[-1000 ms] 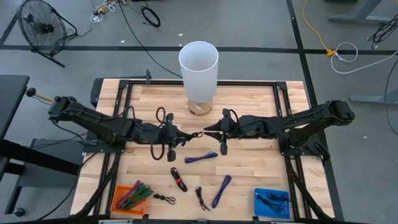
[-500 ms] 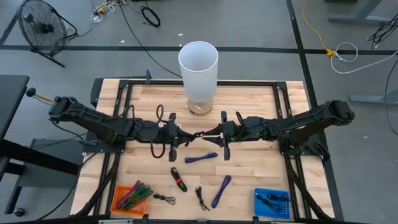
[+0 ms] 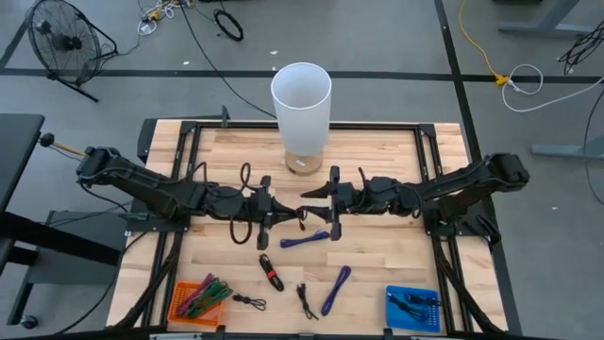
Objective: Pick & Place USB Port
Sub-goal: Put the black charger cable into the blue bin
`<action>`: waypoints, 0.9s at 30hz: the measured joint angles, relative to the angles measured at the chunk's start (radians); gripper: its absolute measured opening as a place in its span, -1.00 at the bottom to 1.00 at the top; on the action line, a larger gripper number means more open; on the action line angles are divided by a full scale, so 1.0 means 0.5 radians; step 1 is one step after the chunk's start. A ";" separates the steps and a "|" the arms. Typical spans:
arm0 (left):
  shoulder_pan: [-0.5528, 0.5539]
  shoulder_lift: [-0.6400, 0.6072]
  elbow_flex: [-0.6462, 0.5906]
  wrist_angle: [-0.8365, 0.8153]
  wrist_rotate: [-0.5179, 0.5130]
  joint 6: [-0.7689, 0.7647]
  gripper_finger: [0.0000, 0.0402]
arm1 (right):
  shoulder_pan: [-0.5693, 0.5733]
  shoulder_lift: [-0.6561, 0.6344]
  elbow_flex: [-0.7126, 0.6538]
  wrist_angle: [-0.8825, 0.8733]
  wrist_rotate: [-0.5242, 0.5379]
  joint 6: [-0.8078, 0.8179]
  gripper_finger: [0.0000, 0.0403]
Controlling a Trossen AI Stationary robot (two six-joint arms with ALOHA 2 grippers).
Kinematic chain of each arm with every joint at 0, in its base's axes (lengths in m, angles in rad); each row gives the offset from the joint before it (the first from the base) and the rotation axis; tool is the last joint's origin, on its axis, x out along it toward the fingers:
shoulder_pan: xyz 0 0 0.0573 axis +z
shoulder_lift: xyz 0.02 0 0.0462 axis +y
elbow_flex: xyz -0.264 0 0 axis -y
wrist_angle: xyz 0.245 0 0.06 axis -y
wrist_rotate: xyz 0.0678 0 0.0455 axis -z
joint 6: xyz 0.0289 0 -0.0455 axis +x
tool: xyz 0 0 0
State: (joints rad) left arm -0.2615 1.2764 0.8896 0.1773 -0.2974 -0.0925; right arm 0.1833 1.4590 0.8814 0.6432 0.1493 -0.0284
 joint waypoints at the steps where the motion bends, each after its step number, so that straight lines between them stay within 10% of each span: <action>1: -0.001 -0.001 0.000 0.006 -0.001 0.001 -0.88 | 0.000 0.005 0.000 0.021 -0.001 -0.012 -0.26; 27: 0.002 -0.085 0.001 -0.018 -0.239 0.054 -0.88 | 0.018 -0.169 0.003 -0.291 0.021 0.052 -0.15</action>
State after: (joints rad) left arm -0.2603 1.2342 0.8902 0.1683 -0.4171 -0.0653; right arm 0.1925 1.3747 0.8829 0.4979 0.1600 -0.0024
